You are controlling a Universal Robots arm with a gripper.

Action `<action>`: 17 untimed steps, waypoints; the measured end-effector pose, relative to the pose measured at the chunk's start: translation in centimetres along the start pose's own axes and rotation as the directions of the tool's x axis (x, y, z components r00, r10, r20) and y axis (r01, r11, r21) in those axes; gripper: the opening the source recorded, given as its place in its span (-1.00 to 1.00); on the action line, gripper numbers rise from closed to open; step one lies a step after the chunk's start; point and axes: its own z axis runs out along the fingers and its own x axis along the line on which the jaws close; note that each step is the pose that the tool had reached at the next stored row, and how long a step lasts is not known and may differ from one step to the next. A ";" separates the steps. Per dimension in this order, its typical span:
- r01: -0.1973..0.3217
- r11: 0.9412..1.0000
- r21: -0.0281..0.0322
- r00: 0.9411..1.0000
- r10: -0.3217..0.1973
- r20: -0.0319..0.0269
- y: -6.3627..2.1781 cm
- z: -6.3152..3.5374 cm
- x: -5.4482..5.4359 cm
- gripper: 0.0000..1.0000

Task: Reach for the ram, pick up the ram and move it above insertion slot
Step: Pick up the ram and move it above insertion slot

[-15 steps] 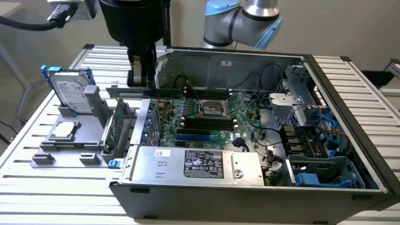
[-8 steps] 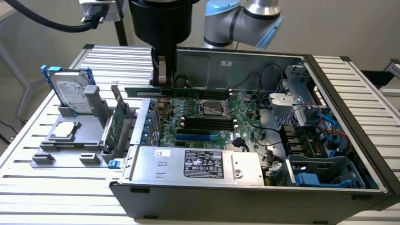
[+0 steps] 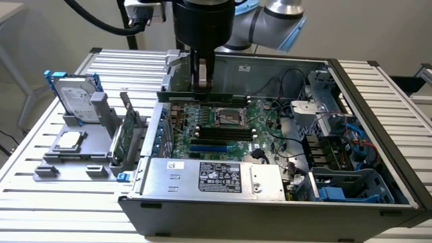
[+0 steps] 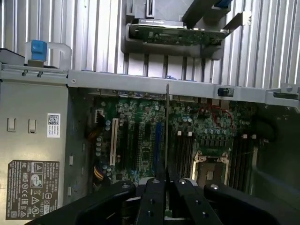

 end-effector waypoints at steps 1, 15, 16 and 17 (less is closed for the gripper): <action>0.000 1.000 0.000 1.000 0.000 0.000 -0.37 0.12 -0.3 -0.73; 0.000 1.000 0.000 1.000 0.000 -0.001 -4.18 1.64 -4.8 -0.73; 0.000 1.000 0.000 1.000 0.000 -0.001 -4.46 1.72 -5.1 -0.73; 0.000 1.000 0.000 1.000 0.000 -0.001 -4.73 1.79 -5.3 -0.73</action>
